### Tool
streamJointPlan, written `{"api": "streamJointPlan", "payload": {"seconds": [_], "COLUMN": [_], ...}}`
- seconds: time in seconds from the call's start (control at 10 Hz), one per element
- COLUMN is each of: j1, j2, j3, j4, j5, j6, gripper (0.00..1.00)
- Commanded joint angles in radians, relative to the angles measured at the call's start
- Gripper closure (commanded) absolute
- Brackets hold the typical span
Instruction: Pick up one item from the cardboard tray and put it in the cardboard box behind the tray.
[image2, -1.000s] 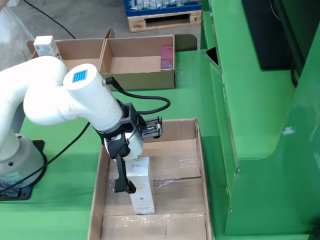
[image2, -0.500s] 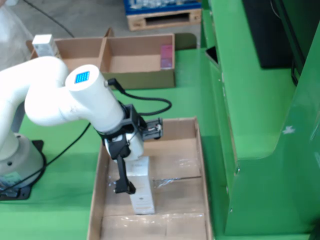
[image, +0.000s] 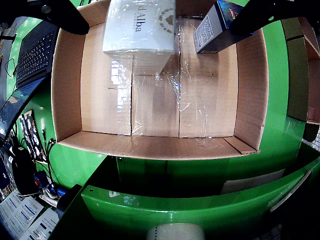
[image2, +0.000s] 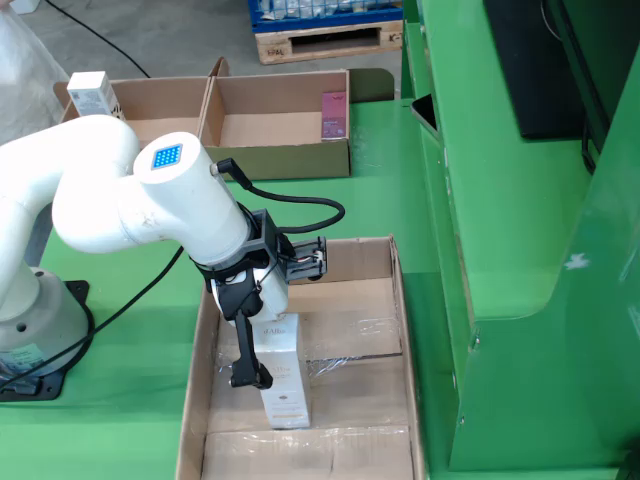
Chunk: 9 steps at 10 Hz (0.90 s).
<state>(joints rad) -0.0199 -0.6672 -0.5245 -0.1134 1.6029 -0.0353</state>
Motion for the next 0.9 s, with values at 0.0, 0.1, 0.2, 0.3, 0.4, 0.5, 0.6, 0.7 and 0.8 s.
{"api": "streamJointPlan", "payload": {"seconds": [0.0,0.1,0.2,0.3,0.4,0.5,0.6,0.7,0.8], "j1": [0.005,0.005,0.005,0.005,0.005,0.005,0.005,0.005,0.005], "j2": [0.023,0.023,0.023,0.023,0.023,0.023,0.023,0.023,0.023], "j3": [0.03,0.03,0.03,0.03,0.03,0.03,0.03,0.03,0.03], "j4": [0.011,0.011,0.011,0.011,0.011,0.011,0.011,0.011,0.011], "j5": [0.004,0.004,0.004,0.004,0.004,0.004,0.004,0.004,0.004], "j6": [-0.005,-0.005,-0.005,-0.005,-0.005,-0.005,-0.005,-0.005,-0.005], "gripper": [0.0,0.0,0.0,0.1,0.2,0.3,0.4,0.5,0.6]}}
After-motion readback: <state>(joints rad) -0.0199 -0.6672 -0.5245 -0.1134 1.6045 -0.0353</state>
